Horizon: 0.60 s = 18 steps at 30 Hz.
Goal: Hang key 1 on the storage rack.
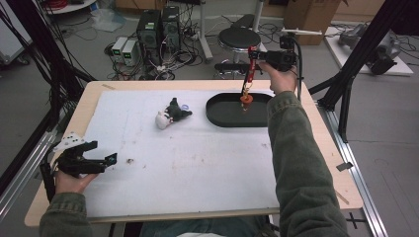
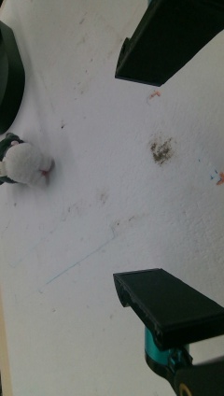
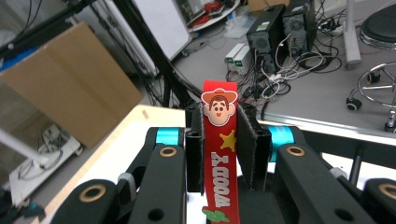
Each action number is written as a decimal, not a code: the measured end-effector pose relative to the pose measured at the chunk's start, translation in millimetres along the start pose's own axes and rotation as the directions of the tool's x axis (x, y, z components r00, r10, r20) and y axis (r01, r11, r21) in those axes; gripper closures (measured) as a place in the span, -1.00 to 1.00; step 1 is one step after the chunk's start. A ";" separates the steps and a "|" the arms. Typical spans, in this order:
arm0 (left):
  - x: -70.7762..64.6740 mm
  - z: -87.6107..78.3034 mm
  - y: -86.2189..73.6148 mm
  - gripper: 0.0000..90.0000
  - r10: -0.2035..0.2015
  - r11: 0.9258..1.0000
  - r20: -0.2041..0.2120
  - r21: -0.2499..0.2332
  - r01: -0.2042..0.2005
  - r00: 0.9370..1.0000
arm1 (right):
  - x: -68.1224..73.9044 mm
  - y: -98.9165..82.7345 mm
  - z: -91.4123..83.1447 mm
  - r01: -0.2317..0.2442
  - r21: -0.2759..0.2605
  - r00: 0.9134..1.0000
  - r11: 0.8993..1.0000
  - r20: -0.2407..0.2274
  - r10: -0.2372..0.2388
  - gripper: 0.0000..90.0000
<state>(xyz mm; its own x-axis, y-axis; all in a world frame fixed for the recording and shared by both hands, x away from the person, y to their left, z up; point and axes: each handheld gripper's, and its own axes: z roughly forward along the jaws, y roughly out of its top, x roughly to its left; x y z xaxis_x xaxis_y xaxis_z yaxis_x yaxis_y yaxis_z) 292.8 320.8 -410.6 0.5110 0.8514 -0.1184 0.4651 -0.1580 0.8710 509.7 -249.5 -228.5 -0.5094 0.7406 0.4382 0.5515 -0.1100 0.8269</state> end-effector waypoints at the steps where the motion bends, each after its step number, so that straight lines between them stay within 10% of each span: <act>1: -0.1 0.2 -0.1 -0.90 0.000 1.000 0.000 0.001 0.000 1.000 | -1.7 -0.1 2.5 -0.001 -0.010 1.000 1.000 0.002 0.001 0.67; 18: 1.5 -2.0 0.5 -0.90 -0.010 1.000 0.003 -0.018 0.010 1.000 | -21.5 -0.4 24.0 -0.096 -0.157 0.995 0.983 0.024 0.101 0.67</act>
<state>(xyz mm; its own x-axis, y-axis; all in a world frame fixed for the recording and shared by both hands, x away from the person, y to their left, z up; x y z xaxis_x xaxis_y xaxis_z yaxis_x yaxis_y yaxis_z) 292.4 323.0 -409.4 0.5084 0.8514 -0.1289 0.4573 -0.1401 0.8782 536.3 -249.5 -246.7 -0.4346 0.7414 0.5112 0.4875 -0.2836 0.8258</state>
